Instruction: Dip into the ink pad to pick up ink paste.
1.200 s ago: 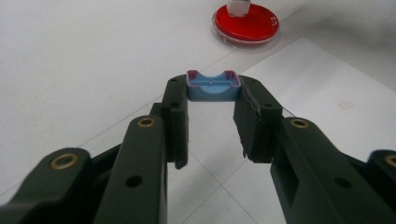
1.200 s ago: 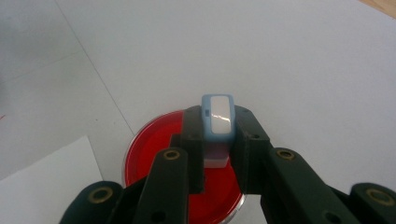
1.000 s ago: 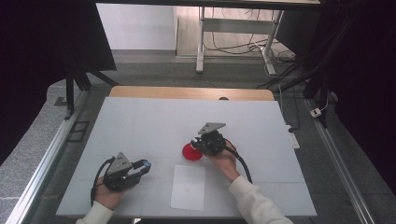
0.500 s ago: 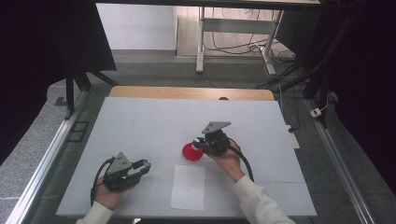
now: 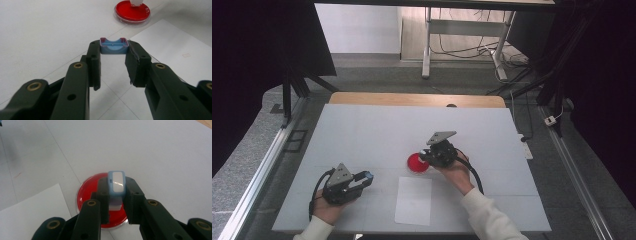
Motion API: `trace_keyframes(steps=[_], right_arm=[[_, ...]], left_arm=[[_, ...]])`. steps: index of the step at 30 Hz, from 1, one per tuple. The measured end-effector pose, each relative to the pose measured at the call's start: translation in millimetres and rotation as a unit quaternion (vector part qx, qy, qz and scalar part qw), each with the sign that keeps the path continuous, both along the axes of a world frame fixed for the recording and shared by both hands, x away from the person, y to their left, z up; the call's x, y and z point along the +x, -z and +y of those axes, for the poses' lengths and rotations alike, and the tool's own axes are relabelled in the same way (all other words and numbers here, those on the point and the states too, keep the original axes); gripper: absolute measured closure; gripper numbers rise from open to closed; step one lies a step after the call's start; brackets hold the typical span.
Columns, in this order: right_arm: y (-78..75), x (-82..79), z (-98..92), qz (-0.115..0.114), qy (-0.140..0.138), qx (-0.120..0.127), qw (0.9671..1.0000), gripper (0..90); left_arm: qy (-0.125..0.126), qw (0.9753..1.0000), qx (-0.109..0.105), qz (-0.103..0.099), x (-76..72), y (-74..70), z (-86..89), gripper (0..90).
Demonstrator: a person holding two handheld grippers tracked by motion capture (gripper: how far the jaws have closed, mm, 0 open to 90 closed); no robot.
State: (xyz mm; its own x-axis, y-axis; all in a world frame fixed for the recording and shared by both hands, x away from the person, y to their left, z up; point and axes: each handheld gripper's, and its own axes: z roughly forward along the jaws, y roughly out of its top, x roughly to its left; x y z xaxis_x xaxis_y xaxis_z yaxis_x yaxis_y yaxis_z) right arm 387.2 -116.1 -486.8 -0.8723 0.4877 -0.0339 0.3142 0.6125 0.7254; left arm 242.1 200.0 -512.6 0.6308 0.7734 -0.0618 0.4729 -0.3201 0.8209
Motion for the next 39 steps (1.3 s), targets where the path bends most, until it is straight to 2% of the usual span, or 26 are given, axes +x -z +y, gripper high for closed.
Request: trace_keyframes(steps=[7,22,35,39], right_arm=[[3.7,1.1,0.7,0.002,-0.001,-0.013,0.9999,75.2],[5.2,1.3,1.7,0.002,0.000,-0.019,0.9998,75.2],[7.6,3.2,0.6,0.015,0.004,-0.016,0.9997,75.4],[7.4,2.4,1.9,0.012,0.002,-0.022,0.9997,75.5]], left_arm=[[0.001,1.0000,0.000,0.001,0.0,0.1,-0.2,65.5],[0.001,1.0000,0.002,0.000,-0.2,0.2,-0.7,65.5],[0.001,1.0000,0.002,0.000,-1.2,-0.3,-1.1,65.5],[0.000,1.0000,0.003,0.000,-1.2,-0.4,-1.5,65.5]])
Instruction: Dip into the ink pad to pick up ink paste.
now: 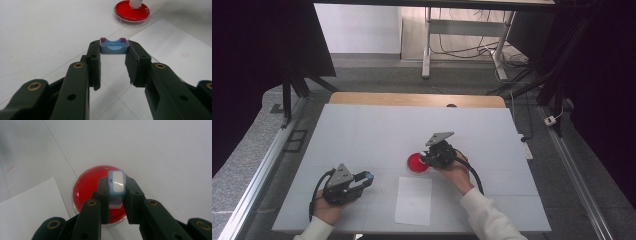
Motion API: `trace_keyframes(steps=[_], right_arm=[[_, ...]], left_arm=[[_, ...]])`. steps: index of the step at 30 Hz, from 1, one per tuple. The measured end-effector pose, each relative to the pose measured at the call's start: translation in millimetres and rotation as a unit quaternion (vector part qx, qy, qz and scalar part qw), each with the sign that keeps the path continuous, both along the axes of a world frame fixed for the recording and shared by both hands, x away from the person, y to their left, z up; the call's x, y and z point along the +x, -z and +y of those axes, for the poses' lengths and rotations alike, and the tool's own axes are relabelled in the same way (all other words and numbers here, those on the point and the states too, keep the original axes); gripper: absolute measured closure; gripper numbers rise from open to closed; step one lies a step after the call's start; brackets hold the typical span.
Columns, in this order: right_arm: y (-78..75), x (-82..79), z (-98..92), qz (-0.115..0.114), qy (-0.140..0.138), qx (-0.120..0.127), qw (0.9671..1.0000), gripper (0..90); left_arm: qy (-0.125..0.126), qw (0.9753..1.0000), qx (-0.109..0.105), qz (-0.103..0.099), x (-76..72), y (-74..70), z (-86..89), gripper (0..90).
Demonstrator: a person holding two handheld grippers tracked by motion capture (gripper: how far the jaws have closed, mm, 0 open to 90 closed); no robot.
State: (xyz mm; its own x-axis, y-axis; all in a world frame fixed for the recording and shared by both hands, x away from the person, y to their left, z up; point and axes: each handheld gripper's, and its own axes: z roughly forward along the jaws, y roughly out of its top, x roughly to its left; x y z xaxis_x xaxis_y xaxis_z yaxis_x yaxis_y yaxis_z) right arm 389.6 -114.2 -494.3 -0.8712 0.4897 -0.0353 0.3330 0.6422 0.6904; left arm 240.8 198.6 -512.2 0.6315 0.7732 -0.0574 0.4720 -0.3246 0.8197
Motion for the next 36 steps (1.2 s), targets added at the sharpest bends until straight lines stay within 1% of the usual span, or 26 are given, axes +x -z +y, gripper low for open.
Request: trace_keyframes(steps=[6,9,11,13,25,28,30,33,36], right_arm=[[0.4,0.4,-0.1,0.001,0.000,0.000,1.0000,75.5],[0.0,-0.3,0.7,-0.002,0.000,-0.006,1.0000,75.6],[0.3,0.3,0.1,0.003,0.001,-0.002,1.0000,75.6],[0.2,0.8,-0.5,0.004,0.003,-0.003,1.0000,75.7],[0.5,-2.8,1.9,-0.007,0.005,-0.010,0.9999,75.6],[0.2,-4.4,3.0,-0.014,0.003,-0.014,0.9998,75.5],[-1.0,-4.9,3.9,-0.013,0.004,-0.016,0.9998,75.4],[-0.7,-4.6,3.2,-0.017,0.002,-0.012,0.9998,75.3],[-3.1,-3.9,0.6,-0.017,0.003,0.000,0.9998,75.2]], left_arm=[[-0.001,1.0000,0.000,-0.001,-0.4,-0.4,-0.5,65.5],[-0.001,1.0000,-0.001,-0.001,-0.6,-0.4,-0.3,65.5],[-0.001,1.0000,-0.001,-0.001,-0.7,-0.5,-0.3,65.5],[-0.002,1.0000,-0.001,-0.002,-0.8,-0.6,-0.4,65.5],[-0.002,1.0000,-0.001,-0.002,-1.4,-1.1,-0.2,65.5],[-0.002,1.0000,-0.001,-0.001,-0.8,-0.9,0.4,65.5],[-0.003,1.0000,-0.002,-0.001,-0.6,-0.9,0.5,65.5],[-0.002,1.0000,-0.002,-0.001,-0.6,-0.9,0.6,65.5],[-0.003,1.0000,-0.002,-0.002,-0.5,-0.9,0.9,65.5]])
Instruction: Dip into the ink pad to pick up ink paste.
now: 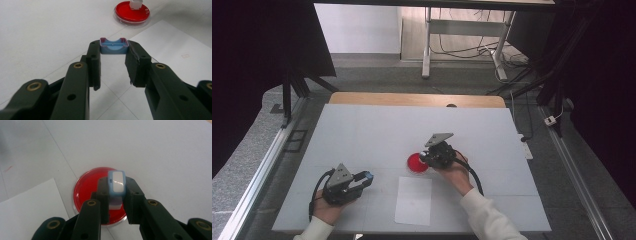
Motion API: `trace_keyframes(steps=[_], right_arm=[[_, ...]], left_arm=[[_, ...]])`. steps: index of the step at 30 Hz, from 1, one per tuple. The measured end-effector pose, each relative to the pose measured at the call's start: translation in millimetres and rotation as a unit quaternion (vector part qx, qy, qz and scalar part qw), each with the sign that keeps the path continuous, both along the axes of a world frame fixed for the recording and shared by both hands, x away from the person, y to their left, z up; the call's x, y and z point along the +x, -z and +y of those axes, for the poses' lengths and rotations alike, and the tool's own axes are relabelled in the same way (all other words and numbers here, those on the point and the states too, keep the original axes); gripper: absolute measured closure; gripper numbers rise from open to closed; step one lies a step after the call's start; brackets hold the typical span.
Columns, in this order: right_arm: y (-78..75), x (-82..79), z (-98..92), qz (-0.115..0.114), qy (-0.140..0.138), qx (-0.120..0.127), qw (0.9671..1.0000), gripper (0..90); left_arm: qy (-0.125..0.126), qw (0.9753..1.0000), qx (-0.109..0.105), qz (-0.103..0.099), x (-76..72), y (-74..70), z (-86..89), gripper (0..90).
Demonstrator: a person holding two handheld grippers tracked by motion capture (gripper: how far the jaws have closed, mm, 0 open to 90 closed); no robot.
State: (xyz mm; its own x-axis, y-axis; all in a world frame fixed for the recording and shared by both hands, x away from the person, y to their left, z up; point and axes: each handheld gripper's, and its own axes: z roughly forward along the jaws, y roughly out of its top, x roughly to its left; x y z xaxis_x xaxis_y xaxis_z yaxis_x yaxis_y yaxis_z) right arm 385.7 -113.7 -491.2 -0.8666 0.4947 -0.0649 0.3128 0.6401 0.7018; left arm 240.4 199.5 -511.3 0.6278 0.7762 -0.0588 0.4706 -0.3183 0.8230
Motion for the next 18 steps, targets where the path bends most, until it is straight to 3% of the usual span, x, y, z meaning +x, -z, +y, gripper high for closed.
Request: trace_keyframes(steps=[8,11,18], right_arm=[[-2.3,-0.3,-1.4,0.000,0.006,0.005,1.0000,75.1],[-4.4,0.5,-3.9,0.009,0.006,0.023,0.9997,75.1],[-7.2,1.3,-7.9,0.012,0.010,0.034,0.9993,75.1]], left_arm=[[-0.001,1.0000,-0.001,-0.001,0.2,0.0,1.5,65.5],[0.000,1.0000,-0.001,-0.001,0.2,0.0,1.4,65.5],[-0.001,1.0000,0.000,0.000,0.5,0.1,1.5,65.4]])
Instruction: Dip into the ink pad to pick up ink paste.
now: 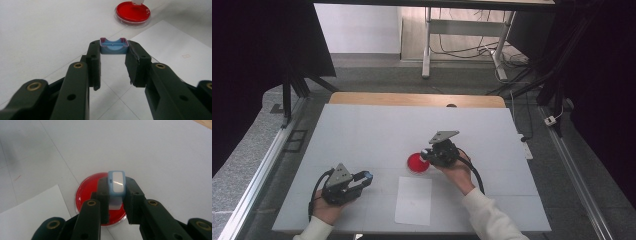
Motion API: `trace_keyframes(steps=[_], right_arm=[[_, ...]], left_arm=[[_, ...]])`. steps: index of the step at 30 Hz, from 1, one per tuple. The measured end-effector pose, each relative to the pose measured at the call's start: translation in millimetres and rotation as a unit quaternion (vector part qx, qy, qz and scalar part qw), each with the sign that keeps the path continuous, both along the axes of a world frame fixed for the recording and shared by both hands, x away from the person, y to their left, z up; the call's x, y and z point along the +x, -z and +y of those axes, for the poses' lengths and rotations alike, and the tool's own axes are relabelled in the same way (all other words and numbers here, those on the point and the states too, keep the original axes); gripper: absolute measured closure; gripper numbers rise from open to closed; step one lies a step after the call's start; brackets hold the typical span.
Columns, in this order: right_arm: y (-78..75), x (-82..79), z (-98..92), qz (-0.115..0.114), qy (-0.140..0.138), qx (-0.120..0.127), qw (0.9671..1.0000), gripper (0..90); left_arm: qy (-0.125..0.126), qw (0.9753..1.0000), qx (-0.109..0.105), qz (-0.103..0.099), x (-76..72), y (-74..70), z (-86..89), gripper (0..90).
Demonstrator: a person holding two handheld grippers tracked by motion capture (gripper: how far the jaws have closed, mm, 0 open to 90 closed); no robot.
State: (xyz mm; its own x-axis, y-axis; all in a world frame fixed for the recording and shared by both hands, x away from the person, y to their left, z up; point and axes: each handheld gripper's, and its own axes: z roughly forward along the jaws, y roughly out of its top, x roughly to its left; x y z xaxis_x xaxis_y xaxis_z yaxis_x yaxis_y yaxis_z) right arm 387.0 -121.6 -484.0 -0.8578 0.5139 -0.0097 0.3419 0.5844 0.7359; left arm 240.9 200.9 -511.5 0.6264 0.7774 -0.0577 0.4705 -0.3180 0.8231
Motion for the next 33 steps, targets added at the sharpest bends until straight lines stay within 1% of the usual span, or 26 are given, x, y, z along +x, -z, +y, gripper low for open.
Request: trace_keyframes(steps=[4,7,10,11,16,20,22,28,31,33], right_arm=[[-1.9,0.4,-2.5,0.000,0.004,0.004,1.0000,75.1],[-3.8,0.5,-5.5,0.001,0.004,0.018,0.9998,75.1],[-6.3,-0.9,-8.4,-0.001,0.004,0.025,0.9997,75.1],[-6.6,-1.2,-9.2,-0.003,0.003,0.031,0.9995,75.1],[-10.0,-3.5,-13.0,-0.008,0.003,0.043,0.9990,75.1],[-13.2,-6.9,-17.0,-0.010,0.001,0.061,0.9981,75.1],[-15.9,-9.4,-19.2,-0.014,0.001,0.063,0.9979,75.1],[-21.1,-15.2,-24.1,-0.020,-0.001,0.079,0.9966,75.1],[-22.8,-16.9,-26.4,-0.011,-0.006,0.089,0.9960,75.1],[-23.3,-18.2,-27.4,-0.010,-0.007,0.093,0.9956,75.1]], left_arm=[[-0.001,1.0000,-0.001,-0.001,-0.2,-0.1,0.2,65.4],[-0.001,1.0000,0.000,-0.001,-0.4,-0.1,0.1,65.4],[0.001,1.0000,0.000,0.000,-0.2,0.1,0.0,65.4],[0.001,1.0000,0.001,0.000,-0.1,0.2,0.1,65.5],[0.000,1.0000,0.001,0.000,0.0,0.3,0.4,65.4],[-0.001,1.0000,0.001,0.000,0.1,0.5,0.5,65.4],[-0.001,1.0000,0.000,0.000,0.3,0.6,0.7,65.4],[-0.001,1.0000,0.001,0.000,0.2,0.6,0.7,65.4],[0.000,1.0000,0.001,0.000,0.1,0.5,0.5,65.4],[0.000,1.0000,0.001,0.001,0.1,0.7,0.4,65.4]])
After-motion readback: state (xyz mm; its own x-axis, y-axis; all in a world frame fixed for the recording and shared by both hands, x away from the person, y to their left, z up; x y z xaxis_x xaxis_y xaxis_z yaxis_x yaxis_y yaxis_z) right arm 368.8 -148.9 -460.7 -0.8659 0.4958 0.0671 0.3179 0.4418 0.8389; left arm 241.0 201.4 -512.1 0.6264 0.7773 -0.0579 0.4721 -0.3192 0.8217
